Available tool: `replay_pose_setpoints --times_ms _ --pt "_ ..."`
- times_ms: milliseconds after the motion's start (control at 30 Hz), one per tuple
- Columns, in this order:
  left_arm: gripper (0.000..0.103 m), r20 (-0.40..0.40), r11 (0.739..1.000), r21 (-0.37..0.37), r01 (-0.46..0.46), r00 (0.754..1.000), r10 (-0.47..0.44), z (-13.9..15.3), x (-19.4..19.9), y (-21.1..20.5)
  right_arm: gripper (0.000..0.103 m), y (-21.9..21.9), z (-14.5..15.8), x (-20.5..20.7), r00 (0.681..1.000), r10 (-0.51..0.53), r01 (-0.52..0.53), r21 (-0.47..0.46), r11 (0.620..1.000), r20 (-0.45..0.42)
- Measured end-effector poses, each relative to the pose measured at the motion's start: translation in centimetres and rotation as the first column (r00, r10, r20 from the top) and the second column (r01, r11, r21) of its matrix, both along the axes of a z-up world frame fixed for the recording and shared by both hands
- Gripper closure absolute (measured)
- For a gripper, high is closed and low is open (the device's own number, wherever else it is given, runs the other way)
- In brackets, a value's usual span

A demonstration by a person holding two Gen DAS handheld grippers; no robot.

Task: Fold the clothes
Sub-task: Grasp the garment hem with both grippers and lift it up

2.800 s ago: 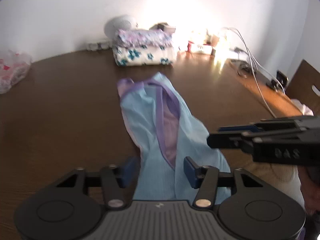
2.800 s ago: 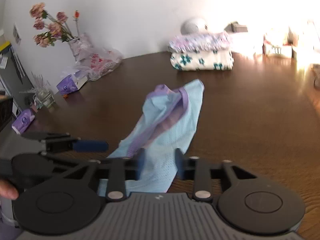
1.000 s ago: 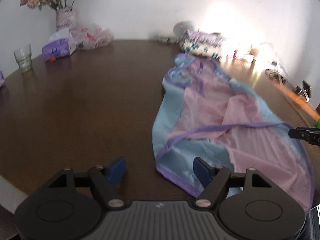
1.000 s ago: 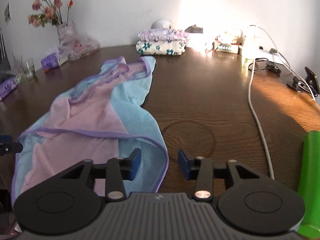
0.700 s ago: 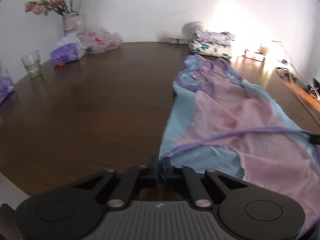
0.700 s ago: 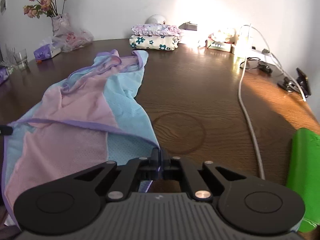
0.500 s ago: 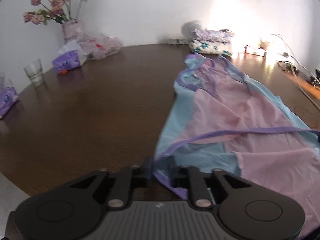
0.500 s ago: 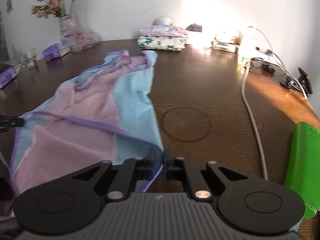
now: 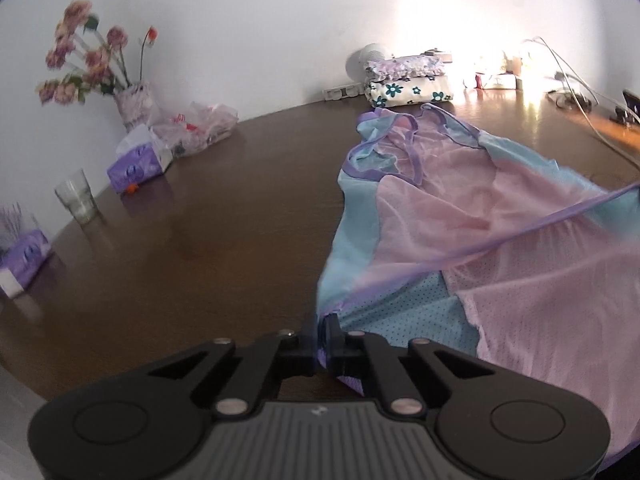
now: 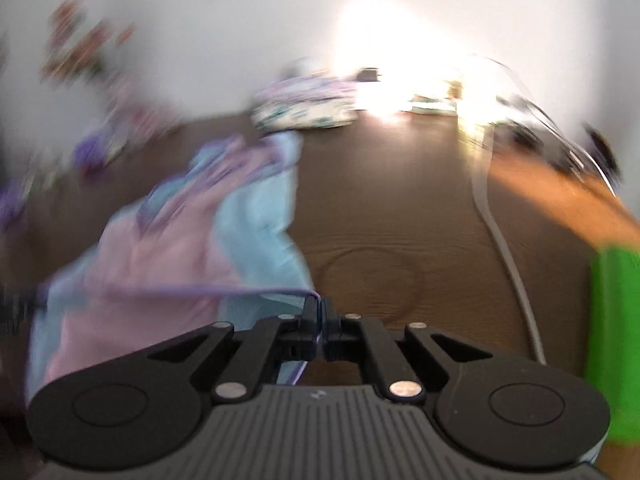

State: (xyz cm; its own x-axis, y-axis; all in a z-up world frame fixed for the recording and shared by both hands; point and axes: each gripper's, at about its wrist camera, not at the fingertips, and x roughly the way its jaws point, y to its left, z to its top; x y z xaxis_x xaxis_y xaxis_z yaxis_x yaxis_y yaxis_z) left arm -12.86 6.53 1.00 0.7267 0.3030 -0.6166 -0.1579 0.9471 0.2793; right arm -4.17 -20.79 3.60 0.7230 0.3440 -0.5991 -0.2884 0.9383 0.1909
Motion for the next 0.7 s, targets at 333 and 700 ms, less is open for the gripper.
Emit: replay_pose_setpoints --times_ms 333,700 --pt "0.055 -0.008 1.000 -0.014 0.025 1.000 -0.025 0.3 -0.1 0.0 0.066 0.3 -0.3 -1.6 1.000 0.022 -0.021 -0.067 0.998 0.015" --pt "0.102 0.104 0.938 -0.340 0.073 0.994 -0.040 4.0 0.2 2.8 0.101 0.4 1.4 -1.6 0.997 0.075 -0.075 0.089 0.993 -0.004"
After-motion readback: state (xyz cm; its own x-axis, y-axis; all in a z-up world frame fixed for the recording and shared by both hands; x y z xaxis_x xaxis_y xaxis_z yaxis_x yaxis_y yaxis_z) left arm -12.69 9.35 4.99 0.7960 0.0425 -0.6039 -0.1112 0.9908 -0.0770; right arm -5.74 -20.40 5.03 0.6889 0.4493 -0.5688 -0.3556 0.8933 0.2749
